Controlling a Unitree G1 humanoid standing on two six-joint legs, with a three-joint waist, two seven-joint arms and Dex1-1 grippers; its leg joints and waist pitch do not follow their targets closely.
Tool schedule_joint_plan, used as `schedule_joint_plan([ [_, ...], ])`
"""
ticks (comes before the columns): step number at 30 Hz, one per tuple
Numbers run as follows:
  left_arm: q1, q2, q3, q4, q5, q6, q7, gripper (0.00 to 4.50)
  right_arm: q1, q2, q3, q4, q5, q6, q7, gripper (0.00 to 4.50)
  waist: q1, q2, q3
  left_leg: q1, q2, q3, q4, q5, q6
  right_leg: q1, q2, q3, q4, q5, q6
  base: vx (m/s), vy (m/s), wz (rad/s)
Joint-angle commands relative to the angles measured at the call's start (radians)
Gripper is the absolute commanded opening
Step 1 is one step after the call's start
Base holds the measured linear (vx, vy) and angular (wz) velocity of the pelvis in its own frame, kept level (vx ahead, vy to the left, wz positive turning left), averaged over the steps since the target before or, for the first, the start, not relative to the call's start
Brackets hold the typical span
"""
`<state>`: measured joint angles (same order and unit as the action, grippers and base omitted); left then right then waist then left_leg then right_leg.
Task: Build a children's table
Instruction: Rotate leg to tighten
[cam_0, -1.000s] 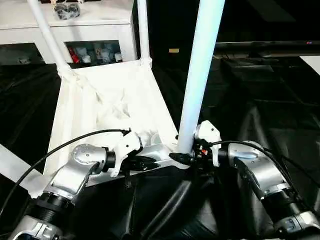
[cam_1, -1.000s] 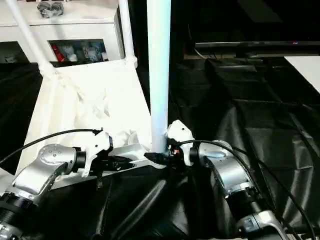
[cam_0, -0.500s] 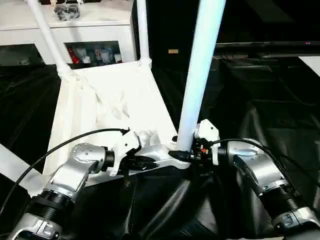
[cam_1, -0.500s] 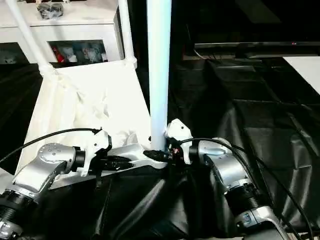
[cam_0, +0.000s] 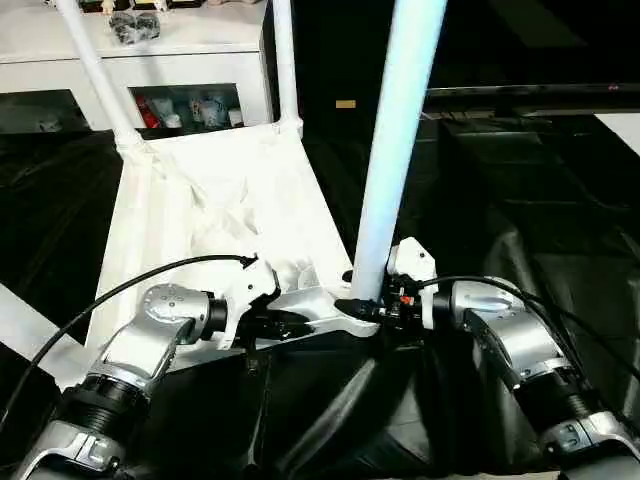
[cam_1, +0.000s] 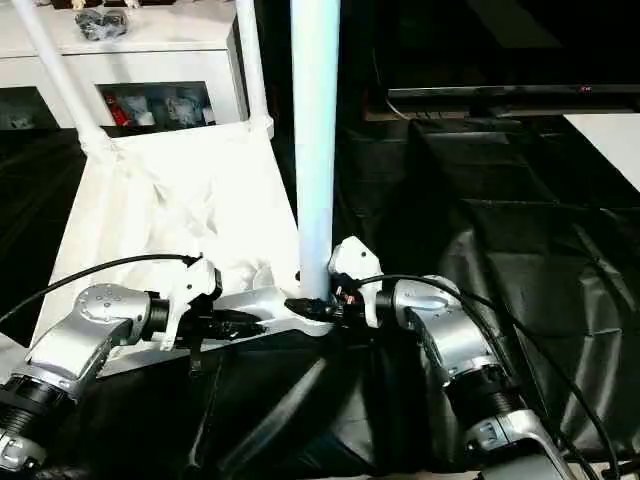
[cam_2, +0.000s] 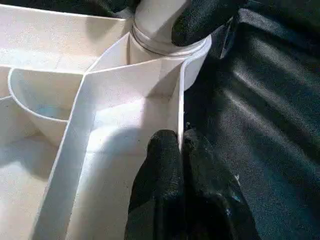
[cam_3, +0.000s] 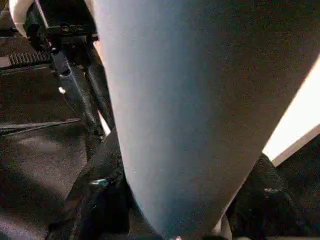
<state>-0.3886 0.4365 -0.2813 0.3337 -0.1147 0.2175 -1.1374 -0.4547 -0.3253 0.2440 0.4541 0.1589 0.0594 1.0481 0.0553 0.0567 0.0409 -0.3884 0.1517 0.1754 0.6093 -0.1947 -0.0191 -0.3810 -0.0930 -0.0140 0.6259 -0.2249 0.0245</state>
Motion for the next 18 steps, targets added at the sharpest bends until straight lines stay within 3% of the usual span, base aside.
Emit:
schedule_joint_plan([
  [1, -0.012, -0.052, 0.009, 0.07, 0.045, -0.015, 0.145, 0.0, 0.02, 0.027, 0.007, 0.003, -0.017, 0.009, -0.059, 1.98, 0.0, -0.005, -0.053, 0.023, 0.068, -0.02, -0.086, -0.227, 0.048, 0.029, -0.049, 0.024, -0.073, -0.053, -0.309, 0.0, 0.0, 0.0],
  [3, -0.02, -0.078, 0.018, 0.085, 0.053, -0.011, 0.199, 0.0, 0.029, 0.044, 0.0, 0.013, -0.037, 0.007, -0.119, 1.98, 0.0, -0.008, -0.049, 0.026, 0.068, -0.019, -0.088, -0.256, 0.035, 0.026, -0.049, 0.025, -0.079, -0.103, -0.3, 0.0, 0.0, 0.0],
  [4, -0.035, -0.145, 0.034, 0.092, 0.06, 0.015, 0.303, 0.0, 0.047, 0.107, -0.019, 0.049, -0.073, 0.042, -0.288, 1.98, -0.002, -0.016, -0.048, 0.026, 0.067, -0.018, -0.091, -0.277, 0.021, 0.027, -0.051, 0.026, -0.084, -0.167, -0.287, 0.0, 0.0, 0.0],
  [5, -0.043, -0.188, 0.034, 0.088, 0.068, 0.028, 0.361, 0.0, 0.061, 0.157, -0.027, 0.068, -0.092, 0.066, -0.391, 1.98, -0.002, -0.011, -0.042, 0.03, 0.065, -0.02, -0.095, -0.312, -0.001, 0.02, -0.052, 0.027, -0.091, -0.252, -0.264, 0.0, 0.0, 0.0],
  [7, -0.048, -0.209, 0.031, 0.087, 0.075, 0.031, 0.388, 0.0, 0.063, 0.184, -0.03, 0.079, -0.098, 0.073, -0.437, 1.98, -0.007, -0.013, -0.043, 0.03, 0.064, -0.028, -0.102, -0.359, -0.032, 0.018, -0.055, 0.027, -0.101, -0.387, -0.205, 0.0, 0.0, 0.0],
  [10, -0.072, -0.281, 0.022, 0.107, 0.104, 0.043, 0.485, 0.0, 0.038, 0.29, -0.038, 0.148, -0.129, 0.098, -0.62, 1.97, -0.016, -0.009, -0.038, 0.031, 0.061, -0.028, -0.108, -0.389, -0.047, 0.007, -0.052, 0.028, -0.11, -0.422, -0.18, 0.0, 0.0, 0.0],
  [11, -0.077, -0.295, 0.02, 0.113, 0.113, 0.041, 0.504, 0.0, 0.03, 0.311, -0.038, 0.163, -0.138, 0.1, -0.657, 1.97, -0.021, -0.008, -0.038, 0.032, 0.06, -0.035, -0.111, -0.424, -0.06, 0.011, -0.054, 0.024, -0.113, -0.465, -0.161, 0.0, 0.0, 0.0],
  [12, -0.086, -0.323, 0.016, 0.129, 0.127, 0.026, 0.528, 0.0, -0.003, 0.353, -0.035, 0.194, -0.159, 0.09, -0.725, 1.97, -0.024, -0.005, -0.038, 0.034, 0.061, -0.037, -0.113, -0.441, -0.065, 0.009, -0.055, 0.023, -0.115, -0.48, -0.154, 0.0, 0.0, 0.0],
  [14, -0.092, -0.338, 0.006, 0.14, 0.145, 0.007, 0.535, 0.0, -0.025, 0.382, -0.044, 0.202, -0.166, 0.058, -0.746, 1.97, -0.033, -0.008, -0.037, 0.042, 0.058, -0.041, -0.115, -0.502, -0.073, 0.002, -0.054, 0.022, -0.127, -0.531, -0.125, 0.0, 0.0, 0.0],
  [16, -0.09, -0.329, -0.01, 0.136, 0.155, -0.002, 0.515, 0.0, -0.027, 0.381, -0.058, 0.185, -0.159, 0.044, -0.739, 1.97, -0.031, -0.007, -0.039, 0.042, 0.06, -0.04, -0.116, -0.502, -0.063, 0.0, -0.054, 0.026, -0.129, -0.509, -0.116, 0.0, 0.0, 0.0],
  [17, -0.085, -0.322, -0.017, 0.129, 0.158, -0.003, 0.501, 0.0, -0.024, 0.38, -0.073, 0.173, -0.141, 0.045, -0.726, 2.53, -0.03, -0.007, -0.042, 0.039, 0.061, -0.039, -0.118, -0.484, -0.057, 0.002, -0.053, 0.026, -0.127, -0.469, -0.12, 0.0, 0.0, 0.0],
  [18, -0.08, -0.315, -0.021, 0.122, 0.157, -0.007, 0.485, 0.0, -0.022, 0.375, -0.082, 0.164, -0.131, 0.046, -0.718, 2.53, -0.029, -0.008, -0.042, 0.039, 0.061, -0.037, -0.118, -0.474, -0.053, 0.002, -0.052, 0.027, -0.127, -0.447, -0.124, 0.0, 0.0, 0.0],
])
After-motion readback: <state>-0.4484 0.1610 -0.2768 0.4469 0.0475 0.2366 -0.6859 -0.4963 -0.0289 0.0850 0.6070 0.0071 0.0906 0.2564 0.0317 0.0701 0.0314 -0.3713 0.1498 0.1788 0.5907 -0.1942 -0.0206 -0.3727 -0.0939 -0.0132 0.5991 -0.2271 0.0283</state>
